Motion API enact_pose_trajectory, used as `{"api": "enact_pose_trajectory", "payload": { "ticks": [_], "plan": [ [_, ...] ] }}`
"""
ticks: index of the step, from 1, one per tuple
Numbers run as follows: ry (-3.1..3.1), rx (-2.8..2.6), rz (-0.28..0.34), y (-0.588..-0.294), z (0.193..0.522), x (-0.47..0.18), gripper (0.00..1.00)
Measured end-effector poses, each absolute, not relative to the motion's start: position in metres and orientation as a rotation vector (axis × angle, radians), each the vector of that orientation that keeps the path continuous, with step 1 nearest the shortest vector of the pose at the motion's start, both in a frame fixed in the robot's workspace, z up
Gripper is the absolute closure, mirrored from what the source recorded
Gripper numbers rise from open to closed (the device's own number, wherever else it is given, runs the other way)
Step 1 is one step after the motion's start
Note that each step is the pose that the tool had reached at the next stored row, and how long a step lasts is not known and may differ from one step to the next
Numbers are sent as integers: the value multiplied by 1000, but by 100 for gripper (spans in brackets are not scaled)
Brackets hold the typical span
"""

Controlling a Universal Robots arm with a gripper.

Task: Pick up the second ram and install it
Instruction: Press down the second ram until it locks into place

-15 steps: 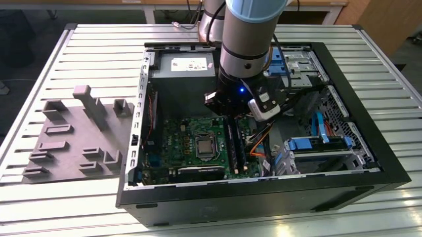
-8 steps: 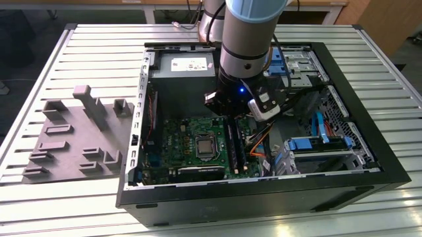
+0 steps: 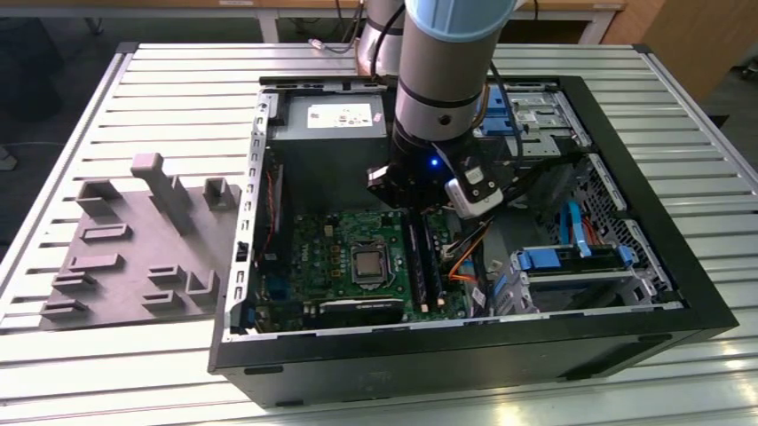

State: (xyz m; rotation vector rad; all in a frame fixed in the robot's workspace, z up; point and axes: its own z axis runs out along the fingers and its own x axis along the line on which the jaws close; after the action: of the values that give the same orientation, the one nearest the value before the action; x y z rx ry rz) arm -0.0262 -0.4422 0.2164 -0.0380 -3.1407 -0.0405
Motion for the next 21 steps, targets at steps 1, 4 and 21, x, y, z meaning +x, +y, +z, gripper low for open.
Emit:
{"api": "enact_pose_trajectory", "payload": {
  "ticks": [1, 4, 21],
  "plan": [
    [-3141, -38, -41, -442, 217, -26, 89],
    [-3141, -38, -43, -442, 219, -26, 89],
    [-3141, -38, -37, -442, 236, -26, 89]
  ]
}}
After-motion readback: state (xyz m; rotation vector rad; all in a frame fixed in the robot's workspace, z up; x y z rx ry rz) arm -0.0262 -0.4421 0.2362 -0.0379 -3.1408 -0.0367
